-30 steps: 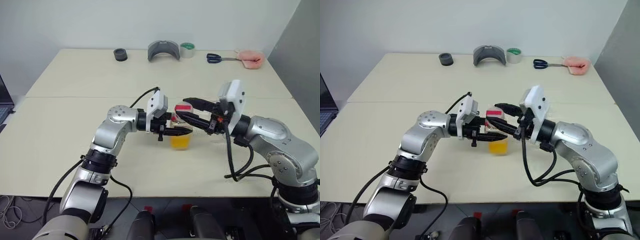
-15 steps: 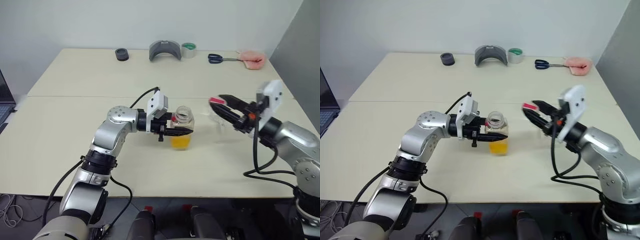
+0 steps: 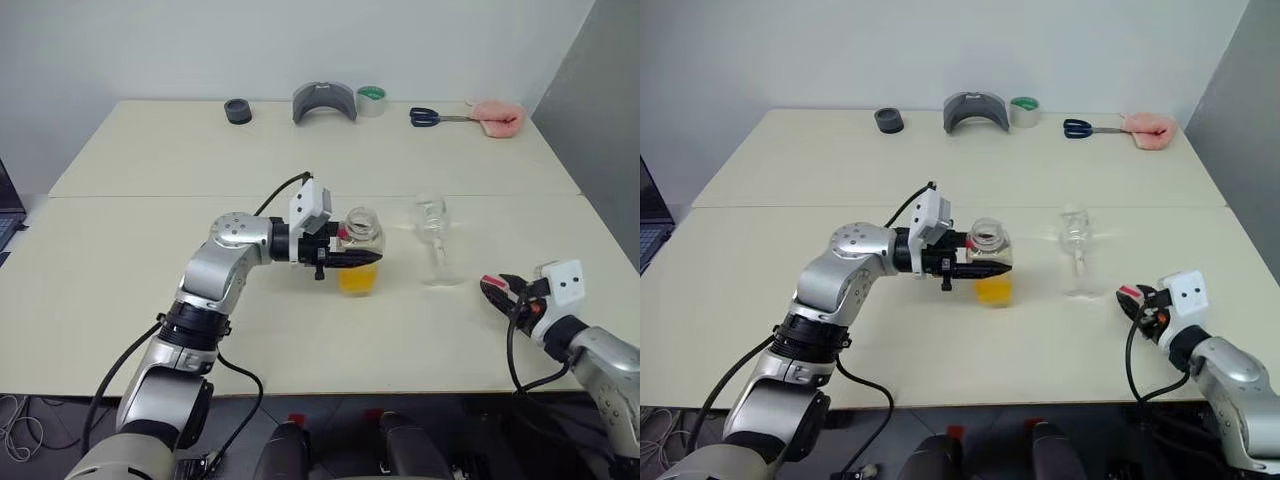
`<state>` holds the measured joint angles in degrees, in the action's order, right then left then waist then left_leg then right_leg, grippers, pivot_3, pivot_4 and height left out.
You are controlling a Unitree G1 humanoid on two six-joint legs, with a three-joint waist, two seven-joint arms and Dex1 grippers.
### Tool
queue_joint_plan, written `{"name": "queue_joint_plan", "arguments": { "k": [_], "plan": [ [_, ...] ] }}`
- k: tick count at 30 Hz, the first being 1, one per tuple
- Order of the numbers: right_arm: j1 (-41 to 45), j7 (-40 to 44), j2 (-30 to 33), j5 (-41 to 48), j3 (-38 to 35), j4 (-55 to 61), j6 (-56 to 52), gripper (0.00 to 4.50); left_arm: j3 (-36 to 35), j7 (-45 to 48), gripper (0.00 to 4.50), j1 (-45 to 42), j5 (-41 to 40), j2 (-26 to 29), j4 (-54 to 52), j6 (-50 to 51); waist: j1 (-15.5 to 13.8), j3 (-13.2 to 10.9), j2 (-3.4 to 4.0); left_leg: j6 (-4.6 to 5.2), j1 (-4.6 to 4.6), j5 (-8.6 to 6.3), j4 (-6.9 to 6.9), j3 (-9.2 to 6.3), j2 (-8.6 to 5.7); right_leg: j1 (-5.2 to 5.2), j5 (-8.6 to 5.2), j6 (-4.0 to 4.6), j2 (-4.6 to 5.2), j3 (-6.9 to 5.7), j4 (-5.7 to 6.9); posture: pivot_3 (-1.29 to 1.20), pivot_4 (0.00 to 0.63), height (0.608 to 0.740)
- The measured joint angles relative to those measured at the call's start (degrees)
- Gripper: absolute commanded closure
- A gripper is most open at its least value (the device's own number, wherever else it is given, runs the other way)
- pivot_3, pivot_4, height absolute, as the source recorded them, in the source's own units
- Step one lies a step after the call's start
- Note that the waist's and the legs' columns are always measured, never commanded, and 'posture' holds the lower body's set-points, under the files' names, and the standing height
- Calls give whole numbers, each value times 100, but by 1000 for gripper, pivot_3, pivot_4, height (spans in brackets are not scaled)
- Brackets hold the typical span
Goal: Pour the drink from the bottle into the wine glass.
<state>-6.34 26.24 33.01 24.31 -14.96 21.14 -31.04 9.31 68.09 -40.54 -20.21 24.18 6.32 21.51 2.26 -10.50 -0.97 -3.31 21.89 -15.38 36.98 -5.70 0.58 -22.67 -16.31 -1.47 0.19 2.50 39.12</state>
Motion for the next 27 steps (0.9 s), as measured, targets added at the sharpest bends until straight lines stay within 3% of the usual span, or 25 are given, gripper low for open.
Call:
{"name": "queue_joint_plan", "arguments": {
  "k": [4, 5, 12, 15, 19, 27],
  "plan": [
    [-44, 110, -1, -37, 24, -7, 51, 118, -77, -114, 2707, 57, 0, 51, -7, 60, -14, 0, 0, 0, 1, 0, 0, -2, 0, 1, 0, 0, 0, -2, -1, 0, 150, 740],
    [-47, 139, 0, -17, 10, -5, 51, 0, -97, -143, 2707, 58, -1, 55, -14, 68, -19, 0, 0, 0, 0, 0, 0, -2, -1, 2, 0, 0, 0, -1, -2, 0, 150, 740],
    [-7, 474, 501, 531, -424, 637, -405, 0, -446, -822, 2707, 282, 9, 141, -275, 279, -24, 0, 0, 0, -2, 0, 1, -5, 1, 5, 0, 0, 2, -3, -2, 0, 150, 740],
    [979, 515, 725, 1394, -325, 1251, -1091, 0, -823, -1724, 2707, 260, 247, 175, -228, 305, 52, -3, 3, 0, -9, 0, 0, -2, 5, 6, 0, -1, -1, 2, 0, 0, 150, 740],
    [2427, 445, 642, 1761, 582, 1655, -1569, 0, -1407, -2870, 2707, 211, 525, 235, -30, 307, 65, -2, -1, 0, -12, 0, 0, -27, 9, 19, 0, 0, -8, -19, -7, 0, 150, 740],
    [4135, 253, -476, 963, 2502, 602, -1655, 0, -2171, -4114, 2708, 200, 660, 356, 937, 265, -39, -3, -5, -16, 13, 9, 5, -26, -10, -2, 2, -1, 24, -24, -7, 0, 150, 740]
  ]
}}
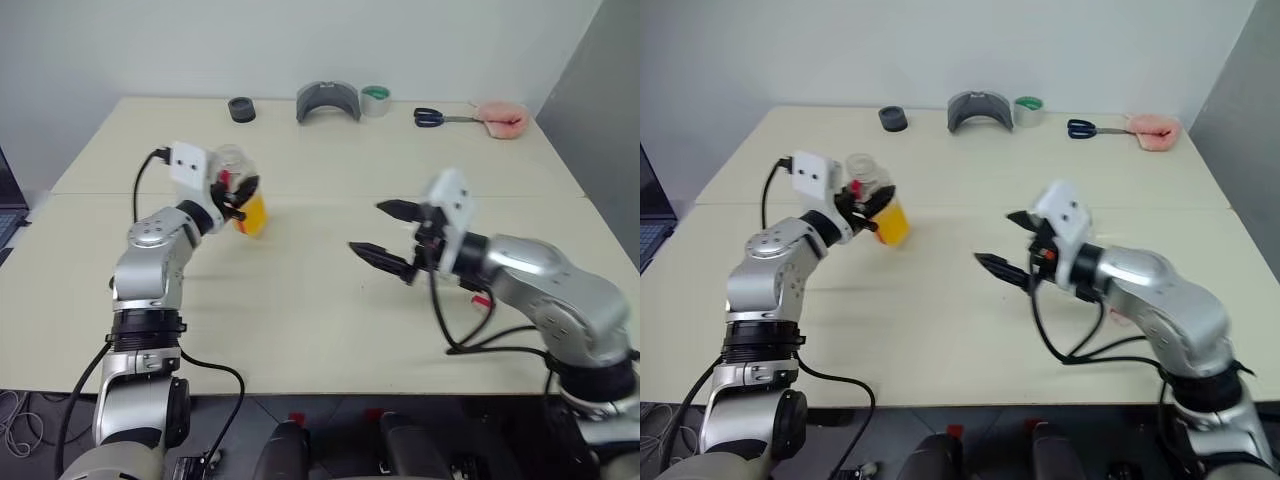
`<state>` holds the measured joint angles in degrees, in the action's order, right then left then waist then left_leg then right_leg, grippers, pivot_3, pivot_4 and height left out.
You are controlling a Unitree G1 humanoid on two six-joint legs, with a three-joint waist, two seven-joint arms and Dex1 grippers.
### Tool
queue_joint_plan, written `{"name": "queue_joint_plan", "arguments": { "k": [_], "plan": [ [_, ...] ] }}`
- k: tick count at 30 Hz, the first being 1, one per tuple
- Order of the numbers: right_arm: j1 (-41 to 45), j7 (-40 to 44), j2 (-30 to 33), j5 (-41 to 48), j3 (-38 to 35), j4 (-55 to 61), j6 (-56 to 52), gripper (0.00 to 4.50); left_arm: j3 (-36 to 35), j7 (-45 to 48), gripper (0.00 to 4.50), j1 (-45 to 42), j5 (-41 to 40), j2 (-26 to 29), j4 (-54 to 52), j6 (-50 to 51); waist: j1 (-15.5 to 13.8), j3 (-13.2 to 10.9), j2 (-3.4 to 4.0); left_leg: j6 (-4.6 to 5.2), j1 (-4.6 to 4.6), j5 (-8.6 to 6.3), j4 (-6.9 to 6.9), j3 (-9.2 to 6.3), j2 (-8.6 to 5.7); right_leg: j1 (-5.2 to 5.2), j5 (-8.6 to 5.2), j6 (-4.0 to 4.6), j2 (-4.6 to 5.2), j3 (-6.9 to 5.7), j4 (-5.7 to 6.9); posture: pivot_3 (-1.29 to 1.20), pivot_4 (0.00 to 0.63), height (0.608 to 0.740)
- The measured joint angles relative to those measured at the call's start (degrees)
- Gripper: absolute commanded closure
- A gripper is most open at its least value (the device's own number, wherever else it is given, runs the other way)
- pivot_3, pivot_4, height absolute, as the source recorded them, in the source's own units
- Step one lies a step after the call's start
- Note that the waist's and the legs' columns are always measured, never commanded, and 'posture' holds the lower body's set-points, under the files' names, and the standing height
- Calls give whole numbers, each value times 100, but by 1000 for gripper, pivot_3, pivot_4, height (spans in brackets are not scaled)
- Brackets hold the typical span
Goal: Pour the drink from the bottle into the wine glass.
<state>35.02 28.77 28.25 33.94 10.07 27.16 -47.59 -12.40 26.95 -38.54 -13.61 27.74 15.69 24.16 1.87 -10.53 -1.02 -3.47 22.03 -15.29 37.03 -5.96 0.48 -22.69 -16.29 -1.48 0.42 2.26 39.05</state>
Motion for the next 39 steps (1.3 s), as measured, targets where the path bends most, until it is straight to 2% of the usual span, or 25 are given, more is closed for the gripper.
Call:
{"name": "queue_joint_plan", "arguments": {
  "k": [5, 14, 16, 23, 39],
  "plan": [
    [246, 202, -355, -570, 712, -432, 318, 0, -337, -427, 2708, -106, 16, 34, 636, -246, -18, 1, -1, -6, 9, 3, 1, -2, -2, -6, 1, -1, 14, -3, 1, 0, 150, 740],
    [383, 433, -655, -1015, 955, -615, 509, 0, -419, -622, 2708, -215, 38, 102, 1435, -881, -8, 3, -3, -7, 7, 4, 1, 0, -5, -11, 1, -1, 15, -3, 8, 0, 150, 740],
    [386, 483, -696, -1047, 955, -615, 509, 0, -438, -609, 1995, -233, -3, 101, 1496, -918, -6, 3, -3, -7, 7, 4, 1, 1, -5, -11, 1, -1, 14, -3, 8, 0, 150, 740],
    [409, 494, -826, -1134, 948, -615, 467, 0, -427, -487, 40, -141, -79, 19, 1553, -988, 0, 3, -4, -7, 7, 4, 0, 3, -6, -13, 2, -1, 14, 0, 8, 0, 150, 740],
    [86, 477, -846, -1326, 935, -592, 442, 0, -228, -493, 40, 887, 43, -49, 1139, -1235, 1, 3, -4, 5, 9, -3, -2, 12, -3, -29, 2, 0, 13, 7, 20, 0, 150, 740]
  ]
}}
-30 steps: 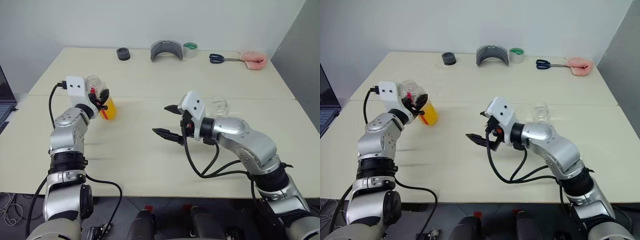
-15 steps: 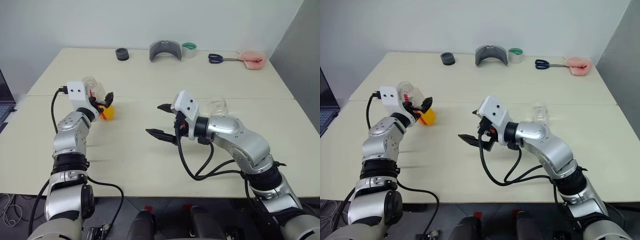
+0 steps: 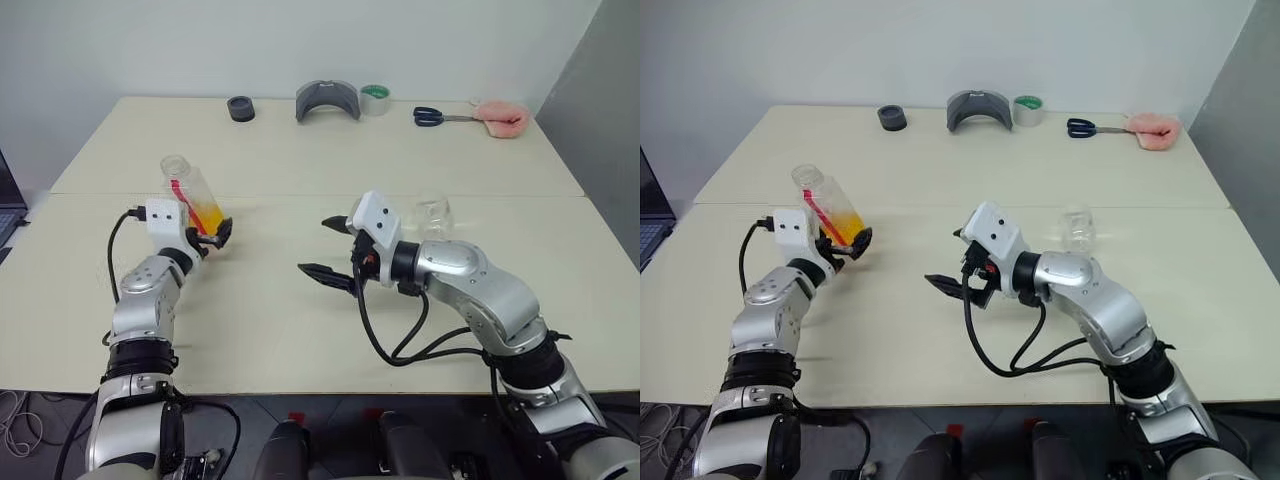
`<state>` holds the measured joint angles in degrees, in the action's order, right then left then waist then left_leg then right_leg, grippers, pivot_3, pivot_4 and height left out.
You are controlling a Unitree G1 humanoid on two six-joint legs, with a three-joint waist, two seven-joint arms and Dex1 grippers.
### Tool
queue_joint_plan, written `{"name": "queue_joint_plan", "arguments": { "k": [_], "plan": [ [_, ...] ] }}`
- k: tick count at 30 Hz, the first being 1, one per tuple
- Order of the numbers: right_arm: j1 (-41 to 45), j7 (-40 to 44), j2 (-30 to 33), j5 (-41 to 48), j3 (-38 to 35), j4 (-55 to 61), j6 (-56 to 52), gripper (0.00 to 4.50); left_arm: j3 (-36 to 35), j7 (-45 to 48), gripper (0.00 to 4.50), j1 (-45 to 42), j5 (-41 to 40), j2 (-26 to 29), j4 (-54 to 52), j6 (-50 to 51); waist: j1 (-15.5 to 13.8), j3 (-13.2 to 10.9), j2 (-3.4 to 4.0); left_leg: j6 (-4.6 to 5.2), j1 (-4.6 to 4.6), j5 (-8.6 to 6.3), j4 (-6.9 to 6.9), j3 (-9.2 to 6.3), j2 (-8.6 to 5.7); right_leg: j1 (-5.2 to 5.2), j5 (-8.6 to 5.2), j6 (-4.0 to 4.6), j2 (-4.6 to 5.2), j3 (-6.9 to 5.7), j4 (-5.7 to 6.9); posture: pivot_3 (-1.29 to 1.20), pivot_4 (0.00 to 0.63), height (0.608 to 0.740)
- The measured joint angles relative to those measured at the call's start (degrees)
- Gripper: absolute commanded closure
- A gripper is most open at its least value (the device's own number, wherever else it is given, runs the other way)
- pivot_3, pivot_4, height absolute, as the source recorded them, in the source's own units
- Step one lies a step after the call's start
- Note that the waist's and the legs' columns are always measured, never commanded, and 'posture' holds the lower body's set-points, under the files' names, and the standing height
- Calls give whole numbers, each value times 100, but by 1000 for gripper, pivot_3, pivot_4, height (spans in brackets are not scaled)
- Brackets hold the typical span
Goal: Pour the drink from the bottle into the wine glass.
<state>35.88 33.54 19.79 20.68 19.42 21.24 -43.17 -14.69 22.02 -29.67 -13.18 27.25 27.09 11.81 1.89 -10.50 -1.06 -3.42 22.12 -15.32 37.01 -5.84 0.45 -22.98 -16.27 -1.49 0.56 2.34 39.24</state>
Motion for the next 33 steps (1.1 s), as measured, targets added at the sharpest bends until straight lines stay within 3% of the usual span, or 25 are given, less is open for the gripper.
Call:
{"name": "queue_joint_plan", "arguments": {
  "k": [9, 13, 22, 28, 33],
  "plan": [
    [-655, -160, 164, -544, 231, 100, 177, 0, 21, -154, 40, 1053, 74, -32, -1084, 4, 0, 1, -2, 1, 4, 0, -1, 12, 10, -17, 0, 0, 28, 13, 19, 0, 150, 740],
    [-1033, -325, 255, -664, 112, 240, 175, 0, 206, -41, 40, 1735, 305, 58, -1883, -84, -5, 2, -4, -1, 5, 0, -2, 13, 9, -18, -1, 0, 29, 11, 19, 0, 150, 740],
    [-1612, -487, 670, -655, -513, 943, -20, 0, 200, 625, 40, 2316, 71, 333, -2901, 149, 6, 3, -5, 0, 3, 0, -3, 18, 5, -16, -1, 0, 22, 12, 17, 0, 150, 740],
    [-1621, -809, 548, -578, -947, 1239, -508, 0, 321, 980, 40, 2301, -107, 352, -3166, 387, 1, 3, -5, 0, 3, 0, -2, 18, 4, -15, -1, 0, -4, 13, 18, 0, 150, 740],
    [-743, -1267, 424, -367, -1838, 1082, -1886, 0, 798, 1614, 40, 1735, -166, 561, -3199, 409, -4, 3, -5, 0, 3, 0, -2, 20, 0, -15, -1, 0, -8, 14, 18, 0, 150, 740]
  ]
}}
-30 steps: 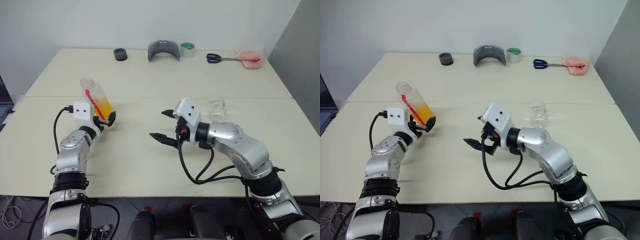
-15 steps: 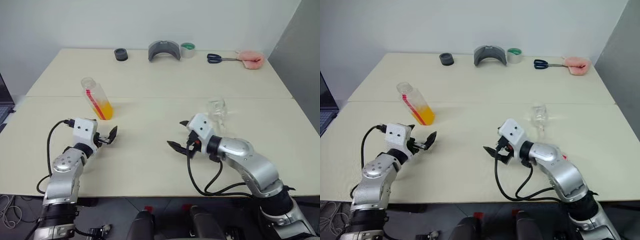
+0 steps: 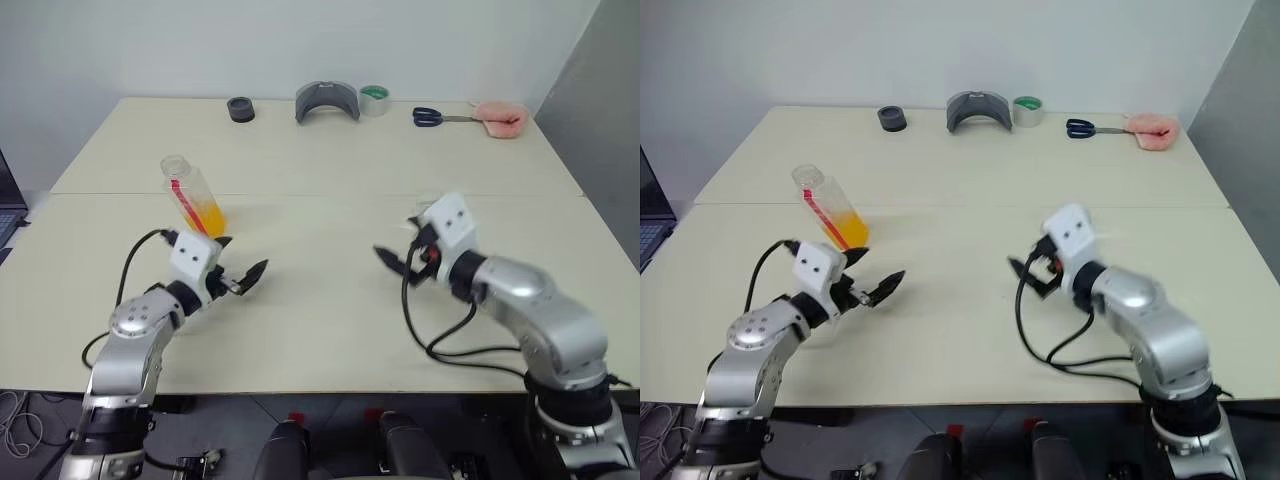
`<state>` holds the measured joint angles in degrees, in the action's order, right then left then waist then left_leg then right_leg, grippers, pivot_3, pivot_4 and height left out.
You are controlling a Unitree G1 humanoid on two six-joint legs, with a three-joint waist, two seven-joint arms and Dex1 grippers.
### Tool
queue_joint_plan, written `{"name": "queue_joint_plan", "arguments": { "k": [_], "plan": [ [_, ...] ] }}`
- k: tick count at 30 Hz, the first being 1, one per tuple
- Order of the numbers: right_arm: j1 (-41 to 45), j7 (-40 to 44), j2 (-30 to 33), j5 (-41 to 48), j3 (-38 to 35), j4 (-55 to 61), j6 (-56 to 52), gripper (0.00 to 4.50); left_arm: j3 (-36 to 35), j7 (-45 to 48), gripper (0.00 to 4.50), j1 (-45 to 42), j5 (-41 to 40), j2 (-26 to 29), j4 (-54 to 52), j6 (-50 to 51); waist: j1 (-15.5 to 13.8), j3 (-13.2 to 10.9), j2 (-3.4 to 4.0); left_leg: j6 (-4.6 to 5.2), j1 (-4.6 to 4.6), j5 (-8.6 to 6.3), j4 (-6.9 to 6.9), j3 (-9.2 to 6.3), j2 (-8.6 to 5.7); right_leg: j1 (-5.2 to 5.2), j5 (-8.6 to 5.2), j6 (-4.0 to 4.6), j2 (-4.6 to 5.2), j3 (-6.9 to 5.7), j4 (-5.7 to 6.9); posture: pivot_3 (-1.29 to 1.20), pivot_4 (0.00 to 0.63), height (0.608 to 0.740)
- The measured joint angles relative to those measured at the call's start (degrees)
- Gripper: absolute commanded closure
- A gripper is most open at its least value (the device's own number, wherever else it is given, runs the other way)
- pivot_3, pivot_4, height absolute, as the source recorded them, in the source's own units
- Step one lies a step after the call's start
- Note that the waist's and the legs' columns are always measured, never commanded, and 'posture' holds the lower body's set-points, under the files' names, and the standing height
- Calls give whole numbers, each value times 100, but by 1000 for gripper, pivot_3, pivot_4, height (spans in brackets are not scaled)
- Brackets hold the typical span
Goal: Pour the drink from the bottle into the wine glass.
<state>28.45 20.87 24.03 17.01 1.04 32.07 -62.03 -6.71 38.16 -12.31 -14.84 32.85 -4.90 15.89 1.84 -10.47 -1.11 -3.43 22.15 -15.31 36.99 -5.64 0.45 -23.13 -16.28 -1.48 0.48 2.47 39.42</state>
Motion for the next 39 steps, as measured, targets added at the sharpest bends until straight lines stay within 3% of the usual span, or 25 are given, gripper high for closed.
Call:
{"name": "queue_joint_plan", "arguments": {
  "k": [8, 14, 27, 30, 33, 39],
  "plan": [
    [770, -64, 515, 202, -1038, -1141, -1682, 0, 835, 1349, 40, -692, -225, 192, -146, 55, 13, -1, 2, 2, 2, -1, -3, 13, -1, -4, 0, 1, -1, 9, -1, 0, 150, 740],
    [1574, 204, 767, 404, -1088, -2431, -2370, 0, 1353, 2179, 40, -1132, -257, 217, -148, -184, 73, -1, 2, 3, -1, -1, -5, 15, 6, -4, 0, 1, -14, 12, 0, 0, 150, 740],
    [3084, 1583, 981, 445, 508, -5861, -1811, 0, 1597, 2494, 40, -1317, -80, 34, 32, -638, 127, -2, 4, 4, 3, -1, -1, 16, 4, -6, 0, 1, -13, 14, 2, 0, 150, 740],
    [3336, 2101, 981, 441, 833, -6445, -1571, 0, 1599, 2488, 40, -1272, -49, -18, 39, -682, 129, -3, 4, 4, 3, -1, -1, 16, 5, -7, 0, 1, -13, 13, 2, 0, 150, 740],
    [3481, 2607, 982, 420, 1080, -6842, -1322, 444, 1600, 2483, 0, -1205, -32, -30, 42, -753, 130, -3, 5, 3, 2, -1, -1, 15, 5, -7, 0, 1, -13, 13, 2, 0, 150, 740],
    [3608, 3349, 922, 322, 1314, -7384, -1046, 444, 1599, 2487, 0, -1185, -19, -4, 74, -789, 130, -3, 5, 3, 3, -1, -1, 14, 6, -7, 0, 1, -13, 12, 3, 0, 150, 740]
  ]
}}
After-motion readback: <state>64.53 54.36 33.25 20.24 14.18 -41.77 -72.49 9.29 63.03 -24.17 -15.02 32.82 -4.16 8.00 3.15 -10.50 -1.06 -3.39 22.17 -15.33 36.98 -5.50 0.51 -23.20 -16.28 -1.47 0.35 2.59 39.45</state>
